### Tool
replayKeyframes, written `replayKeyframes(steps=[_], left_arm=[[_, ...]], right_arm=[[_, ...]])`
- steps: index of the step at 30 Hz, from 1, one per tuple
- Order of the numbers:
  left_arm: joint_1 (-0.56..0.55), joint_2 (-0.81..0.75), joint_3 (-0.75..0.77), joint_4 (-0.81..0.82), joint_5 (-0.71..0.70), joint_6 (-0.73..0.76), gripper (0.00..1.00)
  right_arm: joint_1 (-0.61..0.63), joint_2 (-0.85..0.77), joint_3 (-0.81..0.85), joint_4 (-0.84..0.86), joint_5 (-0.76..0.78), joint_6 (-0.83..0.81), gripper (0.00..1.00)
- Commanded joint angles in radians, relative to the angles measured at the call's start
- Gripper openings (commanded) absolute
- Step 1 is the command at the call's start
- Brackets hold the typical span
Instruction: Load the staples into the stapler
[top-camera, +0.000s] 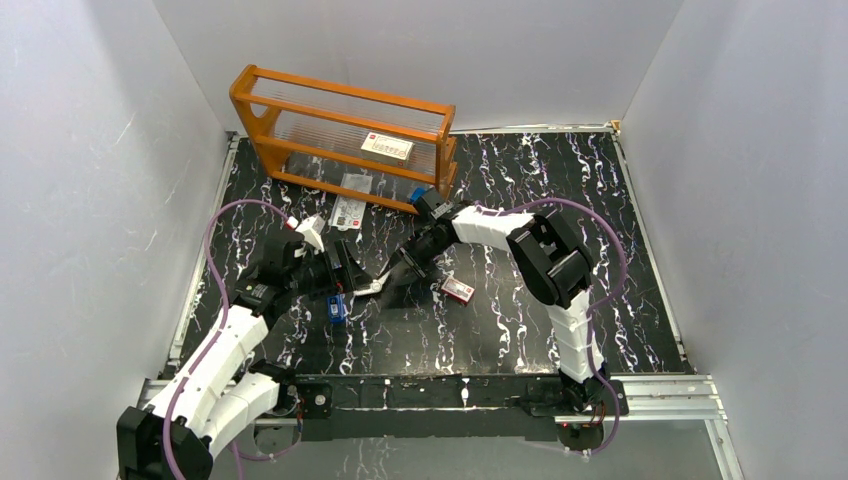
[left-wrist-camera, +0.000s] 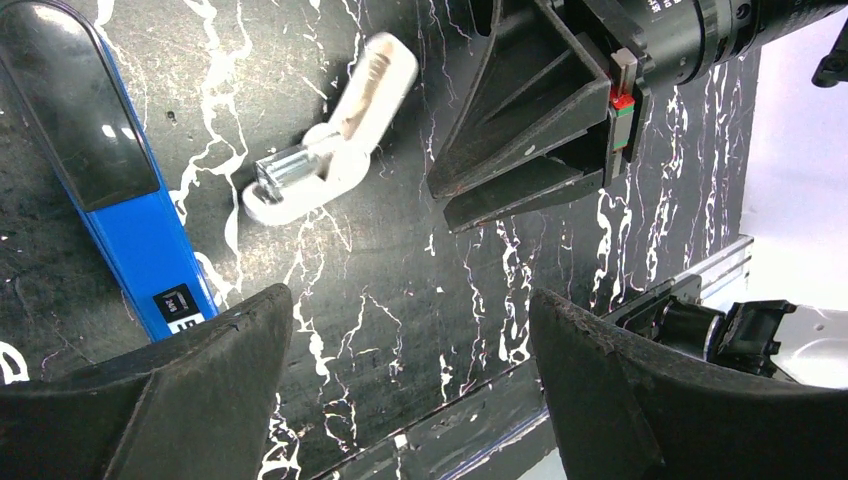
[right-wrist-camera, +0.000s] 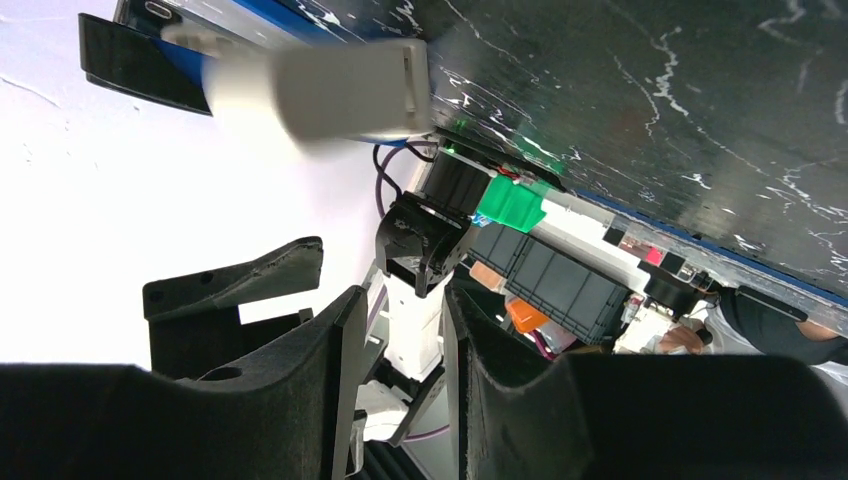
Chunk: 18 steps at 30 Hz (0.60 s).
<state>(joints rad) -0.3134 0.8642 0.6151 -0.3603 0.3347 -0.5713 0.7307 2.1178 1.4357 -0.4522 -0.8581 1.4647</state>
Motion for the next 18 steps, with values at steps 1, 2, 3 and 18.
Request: replayKeyframes(steps=[1, 2, 3, 18], left_arm=[[0.003, 0.002, 0.008, -0.009, -0.010, 0.011, 0.85], [0.002, 0.002, 0.008, -0.010, -0.011, 0.011, 0.85], [0.003, 0.002, 0.009, -0.010, -0.011, 0.011, 0.85], [0.003, -0.022, 0.031, -0.047, -0.078, -0.015, 0.84]], right_arm=[[-0.020, 0.017, -0.003, -0.083, 0.039, -0.011, 0.43], [-0.021, 0.020, -0.002, -0.084, 0.041, -0.014, 0.43], [-0.022, 0.021, 0.002, -0.089, 0.047, -0.019, 0.43], [-0.034, -0.208, -0.002, -0.251, 0.471, -0.290, 0.62]])
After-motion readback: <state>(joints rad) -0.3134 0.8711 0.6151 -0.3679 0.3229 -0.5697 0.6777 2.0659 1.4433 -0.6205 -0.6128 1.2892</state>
